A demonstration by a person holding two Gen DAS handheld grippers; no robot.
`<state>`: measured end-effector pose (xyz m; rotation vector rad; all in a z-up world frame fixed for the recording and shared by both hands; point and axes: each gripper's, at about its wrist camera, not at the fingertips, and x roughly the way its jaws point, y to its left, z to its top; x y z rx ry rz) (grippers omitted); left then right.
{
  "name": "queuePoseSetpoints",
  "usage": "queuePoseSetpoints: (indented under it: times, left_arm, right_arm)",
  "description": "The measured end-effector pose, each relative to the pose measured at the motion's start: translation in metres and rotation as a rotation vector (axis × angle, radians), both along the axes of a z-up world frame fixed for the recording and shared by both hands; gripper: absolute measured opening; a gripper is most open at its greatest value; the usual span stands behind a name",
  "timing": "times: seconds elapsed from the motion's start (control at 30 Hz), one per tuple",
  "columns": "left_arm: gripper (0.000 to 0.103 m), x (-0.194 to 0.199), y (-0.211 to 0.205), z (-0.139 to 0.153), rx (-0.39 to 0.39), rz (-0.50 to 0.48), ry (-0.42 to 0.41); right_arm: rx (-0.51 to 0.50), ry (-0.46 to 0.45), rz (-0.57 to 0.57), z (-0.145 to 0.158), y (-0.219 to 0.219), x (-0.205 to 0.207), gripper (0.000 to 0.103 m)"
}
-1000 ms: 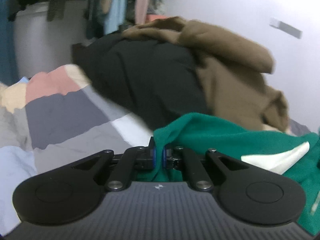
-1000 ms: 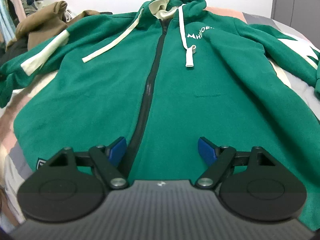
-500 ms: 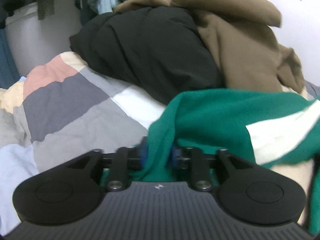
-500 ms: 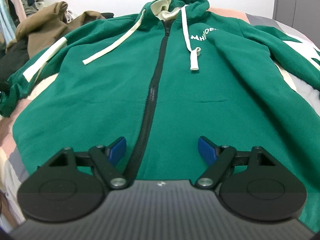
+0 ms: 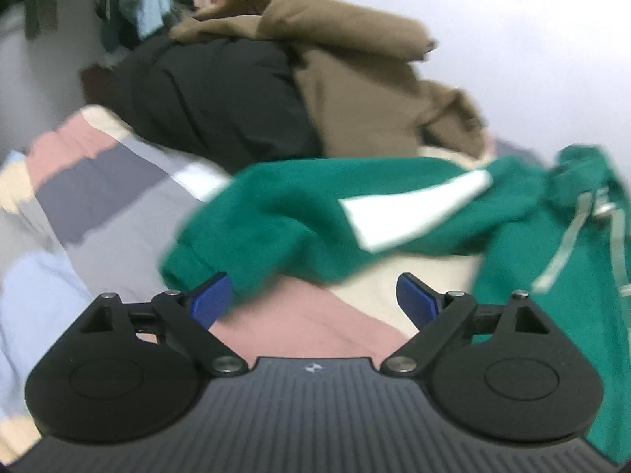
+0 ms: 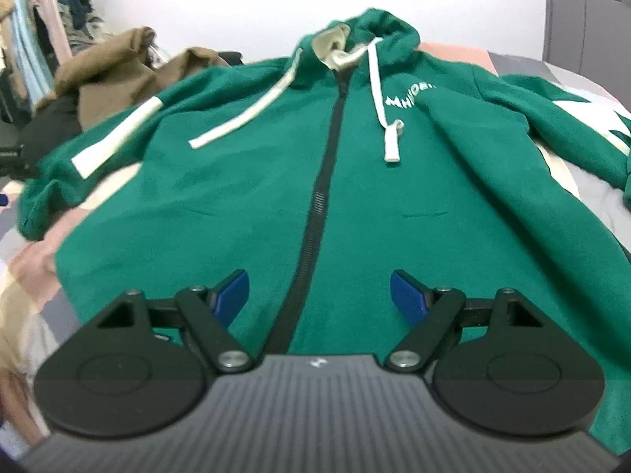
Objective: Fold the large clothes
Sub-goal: 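Grasp the hoodie hem with the right gripper, then with the left gripper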
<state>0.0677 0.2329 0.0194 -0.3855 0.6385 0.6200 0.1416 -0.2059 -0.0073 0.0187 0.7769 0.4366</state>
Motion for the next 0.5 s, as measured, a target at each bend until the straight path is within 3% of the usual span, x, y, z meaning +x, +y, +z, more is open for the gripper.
queuePoseSetpoints:
  times: [0.1, 0.3, 0.4, 0.5]
  left_arm:
    - [0.093, -0.011, -0.032, 0.012, 0.004, -0.073, -0.067]
    - [0.093, -0.021, -0.079, 0.01, -0.158, -0.214, -0.119]
    - [0.093, -0.023, -0.094, -0.004, -0.245, -0.262, -0.105]
    - [0.093, -0.02, -0.102, -0.014, -0.272, -0.271, -0.073]
  right_arm:
    - [-0.009, -0.012, 0.029, 0.003, 0.003, -0.008, 0.08]
    - [0.026, -0.038, 0.14, 0.007, 0.014, -0.019, 0.08]
    - [0.056, -0.057, 0.246, 0.01, 0.025, -0.029, 0.08]
    - [0.034, -0.096, 0.372, 0.009, 0.044, -0.041, 0.08]
